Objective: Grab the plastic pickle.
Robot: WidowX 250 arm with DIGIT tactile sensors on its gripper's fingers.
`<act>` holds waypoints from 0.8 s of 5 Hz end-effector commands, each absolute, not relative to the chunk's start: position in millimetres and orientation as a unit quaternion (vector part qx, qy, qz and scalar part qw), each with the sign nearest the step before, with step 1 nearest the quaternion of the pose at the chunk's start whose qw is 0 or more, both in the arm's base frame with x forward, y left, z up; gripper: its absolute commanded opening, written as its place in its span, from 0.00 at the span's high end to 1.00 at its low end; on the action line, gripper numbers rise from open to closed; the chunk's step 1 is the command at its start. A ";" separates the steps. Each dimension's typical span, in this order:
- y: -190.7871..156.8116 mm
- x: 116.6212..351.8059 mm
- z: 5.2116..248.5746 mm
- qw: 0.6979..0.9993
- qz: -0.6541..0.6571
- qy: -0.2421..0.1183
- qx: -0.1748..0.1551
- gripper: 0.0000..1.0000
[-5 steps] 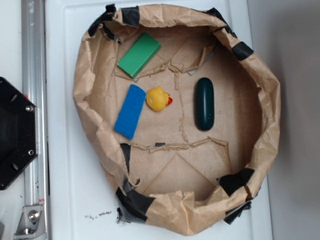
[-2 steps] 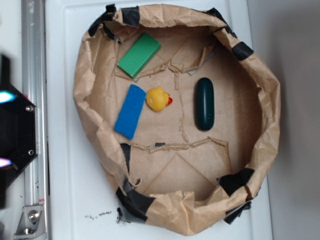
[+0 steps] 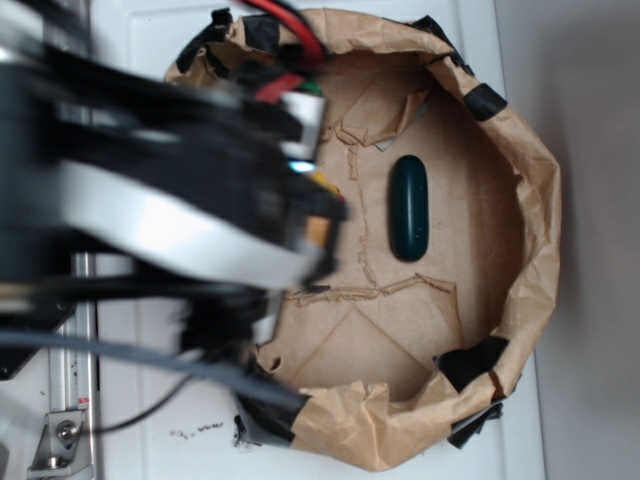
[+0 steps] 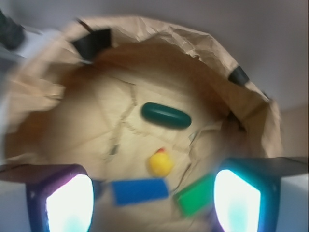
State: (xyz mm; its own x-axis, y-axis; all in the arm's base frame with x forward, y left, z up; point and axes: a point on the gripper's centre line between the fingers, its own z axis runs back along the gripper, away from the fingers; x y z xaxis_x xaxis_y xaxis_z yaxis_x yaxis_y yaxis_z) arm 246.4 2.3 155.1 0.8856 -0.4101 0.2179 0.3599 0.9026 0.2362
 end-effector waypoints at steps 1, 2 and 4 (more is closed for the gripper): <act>9.1 295.5 86.9 0.930 -0.337 -0.088 0.114 0.00; -2.1 307.0 44.5 0.909 -0.405 -0.038 0.096 0.00; 4.3 330.1 42.8 0.902 -0.425 -0.038 0.072 0.00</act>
